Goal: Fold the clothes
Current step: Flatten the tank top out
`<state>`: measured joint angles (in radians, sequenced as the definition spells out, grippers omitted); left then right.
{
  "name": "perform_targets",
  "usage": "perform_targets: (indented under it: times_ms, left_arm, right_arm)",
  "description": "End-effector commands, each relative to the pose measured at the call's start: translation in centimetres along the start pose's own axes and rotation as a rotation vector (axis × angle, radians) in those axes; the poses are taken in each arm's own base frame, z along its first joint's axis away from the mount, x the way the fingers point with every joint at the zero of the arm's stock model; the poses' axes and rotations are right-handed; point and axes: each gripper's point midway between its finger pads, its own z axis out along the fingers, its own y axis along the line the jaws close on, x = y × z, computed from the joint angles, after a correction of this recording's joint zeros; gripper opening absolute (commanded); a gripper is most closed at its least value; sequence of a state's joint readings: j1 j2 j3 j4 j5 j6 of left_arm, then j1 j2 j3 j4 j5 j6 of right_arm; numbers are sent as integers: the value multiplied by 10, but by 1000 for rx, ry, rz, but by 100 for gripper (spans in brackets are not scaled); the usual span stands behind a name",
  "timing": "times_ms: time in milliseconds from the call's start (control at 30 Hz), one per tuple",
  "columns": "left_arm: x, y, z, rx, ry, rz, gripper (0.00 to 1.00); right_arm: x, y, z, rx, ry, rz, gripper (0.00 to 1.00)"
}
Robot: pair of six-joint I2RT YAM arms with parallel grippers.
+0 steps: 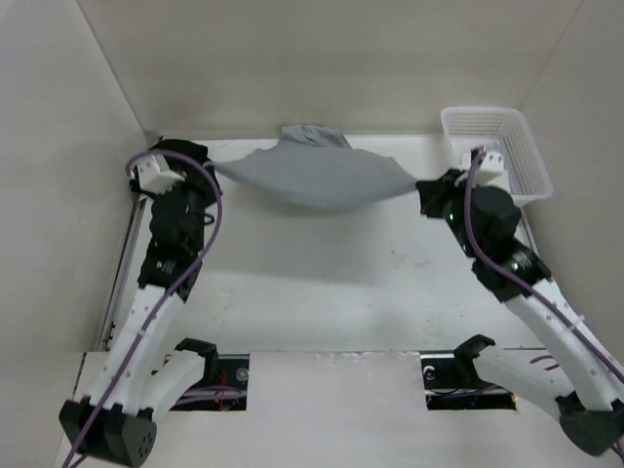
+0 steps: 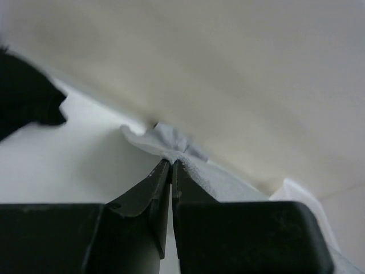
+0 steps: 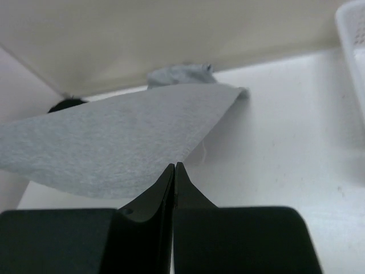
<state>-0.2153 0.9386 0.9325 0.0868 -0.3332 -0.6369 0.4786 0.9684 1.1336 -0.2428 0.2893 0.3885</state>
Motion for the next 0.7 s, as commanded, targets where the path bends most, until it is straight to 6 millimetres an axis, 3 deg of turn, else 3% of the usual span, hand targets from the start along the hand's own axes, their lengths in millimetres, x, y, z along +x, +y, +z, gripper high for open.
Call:
perform_targets:
  times_ms: [0, 233, 367, 467, 567, 667]
  left_arm:
    - [-13, 8, -49, 36, -79, -54, 3]
    - [34, 50, -105, 0, 63, -34, 4]
    - [85, 92, -140, -82, 211, -54, 3]
    - [109, 121, -169, -162, 300, -83, 3]
    - [123, 123, -188, -176, 371, -175, 2]
    - [131, 140, -192, -271, 381, -184, 2]
  right_arm:
    - [-3, 2, -43, -45, -116, 104, 0]
    - [85, -21, -98, -46, 67, 133, 0]
    - [162, -33, -123, -42, 280, 177, 0]
    - [213, -35, -146, -53, 443, 209, 0]
    - [244, -22, -173, -100, 575, 256, 0]
    - [256, -16, -178, -86, 592, 245, 0]
